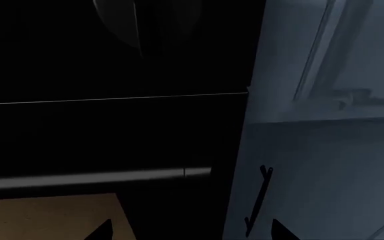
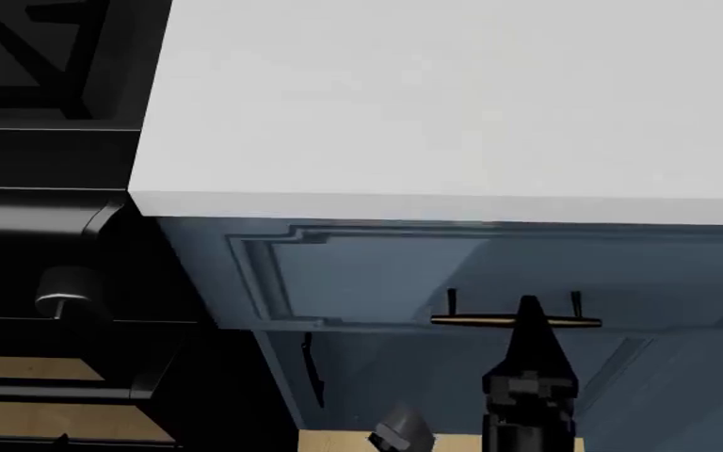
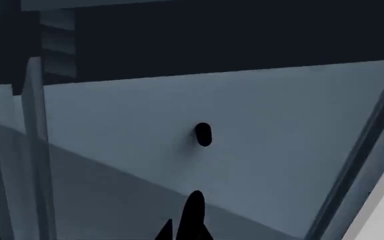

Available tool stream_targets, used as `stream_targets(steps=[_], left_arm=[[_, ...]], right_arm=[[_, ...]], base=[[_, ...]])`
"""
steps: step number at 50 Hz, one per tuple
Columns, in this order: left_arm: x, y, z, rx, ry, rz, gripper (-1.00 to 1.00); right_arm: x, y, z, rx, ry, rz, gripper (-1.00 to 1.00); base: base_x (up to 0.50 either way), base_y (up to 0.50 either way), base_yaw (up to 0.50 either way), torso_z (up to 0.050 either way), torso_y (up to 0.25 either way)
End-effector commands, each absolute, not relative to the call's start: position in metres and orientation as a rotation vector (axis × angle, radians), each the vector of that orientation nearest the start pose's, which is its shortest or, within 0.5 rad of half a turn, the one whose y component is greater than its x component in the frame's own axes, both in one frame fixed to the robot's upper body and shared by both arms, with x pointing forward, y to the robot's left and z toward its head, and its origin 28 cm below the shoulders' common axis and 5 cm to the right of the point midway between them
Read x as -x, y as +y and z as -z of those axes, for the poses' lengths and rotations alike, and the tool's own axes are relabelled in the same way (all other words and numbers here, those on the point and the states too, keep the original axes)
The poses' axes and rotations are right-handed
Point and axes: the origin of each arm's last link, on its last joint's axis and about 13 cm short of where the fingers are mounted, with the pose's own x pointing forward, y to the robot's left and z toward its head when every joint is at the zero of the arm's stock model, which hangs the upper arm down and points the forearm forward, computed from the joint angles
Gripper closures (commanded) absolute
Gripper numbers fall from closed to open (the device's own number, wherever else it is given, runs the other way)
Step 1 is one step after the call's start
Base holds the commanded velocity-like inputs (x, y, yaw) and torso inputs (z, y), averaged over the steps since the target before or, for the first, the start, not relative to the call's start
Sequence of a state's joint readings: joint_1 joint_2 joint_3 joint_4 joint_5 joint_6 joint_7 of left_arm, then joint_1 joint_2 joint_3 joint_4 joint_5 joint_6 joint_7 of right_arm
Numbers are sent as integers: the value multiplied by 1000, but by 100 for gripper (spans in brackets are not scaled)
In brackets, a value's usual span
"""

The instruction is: Open the right drawer.

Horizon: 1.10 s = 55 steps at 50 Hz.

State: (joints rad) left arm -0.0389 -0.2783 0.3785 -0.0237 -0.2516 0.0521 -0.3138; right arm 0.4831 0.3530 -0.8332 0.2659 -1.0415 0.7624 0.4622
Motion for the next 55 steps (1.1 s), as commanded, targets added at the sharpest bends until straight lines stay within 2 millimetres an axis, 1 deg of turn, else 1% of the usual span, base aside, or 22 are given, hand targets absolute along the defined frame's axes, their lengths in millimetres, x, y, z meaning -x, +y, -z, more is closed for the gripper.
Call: stream_targets(steps=[1, 10, 15, 43, 55], left_arm=[[-205, 200, -6, -34, 28, 47, -100], [-205, 200, -7, -34, 28, 44, -100], [-205, 200, -7, -35, 28, 44, -100], [-204, 200, -8, -32, 24, 43, -100], [-204, 201, -8, -30, 24, 42, -100]], right_arm=[[-267, -119, -65, 1762, -366, 426, 100], [-263, -119, -66, 1763, -377, 423, 100], [-264, -118, -64, 1763, -386, 412, 100], [-265, -116, -62, 1763, -392, 405, 100], [-265, -118, -67, 1773, -394, 417, 100]], base=[[0, 0, 3, 0, 0], [0, 2, 2, 0, 1], [-32, 1, 1, 0, 2], [-199, 0, 0, 1, 1], [-210, 0, 0, 0, 1]])
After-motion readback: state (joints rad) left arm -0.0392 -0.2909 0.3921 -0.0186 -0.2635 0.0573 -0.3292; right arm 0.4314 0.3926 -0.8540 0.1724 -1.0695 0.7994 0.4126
